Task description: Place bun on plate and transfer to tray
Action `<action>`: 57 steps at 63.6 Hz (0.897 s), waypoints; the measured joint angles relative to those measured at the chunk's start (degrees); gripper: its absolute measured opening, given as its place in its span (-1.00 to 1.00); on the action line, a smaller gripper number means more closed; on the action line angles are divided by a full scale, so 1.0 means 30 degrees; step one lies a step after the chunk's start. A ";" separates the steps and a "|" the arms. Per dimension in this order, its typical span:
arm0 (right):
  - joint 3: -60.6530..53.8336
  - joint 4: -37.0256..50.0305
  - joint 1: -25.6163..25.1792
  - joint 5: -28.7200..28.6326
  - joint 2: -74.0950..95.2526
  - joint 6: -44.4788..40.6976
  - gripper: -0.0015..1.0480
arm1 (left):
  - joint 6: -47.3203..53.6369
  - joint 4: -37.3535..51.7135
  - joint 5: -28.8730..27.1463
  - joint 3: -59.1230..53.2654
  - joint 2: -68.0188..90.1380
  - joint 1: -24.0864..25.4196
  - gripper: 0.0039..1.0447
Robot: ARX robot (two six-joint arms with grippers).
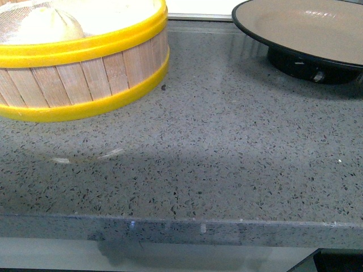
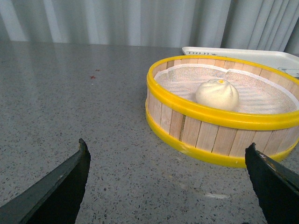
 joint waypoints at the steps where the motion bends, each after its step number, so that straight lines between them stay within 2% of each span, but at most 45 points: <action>1: 0.0000 0.0000 0.0000 0.0000 0.0000 0.0000 0.83 | 0.0000 0.0000 0.0000 0.0000 0.0000 0.0000 0.88; 57: 0.0000 0.0000 0.0000 0.0000 0.0000 0.0000 0.83 | 0.0000 0.0000 0.0000 0.0000 0.0000 0.0000 0.88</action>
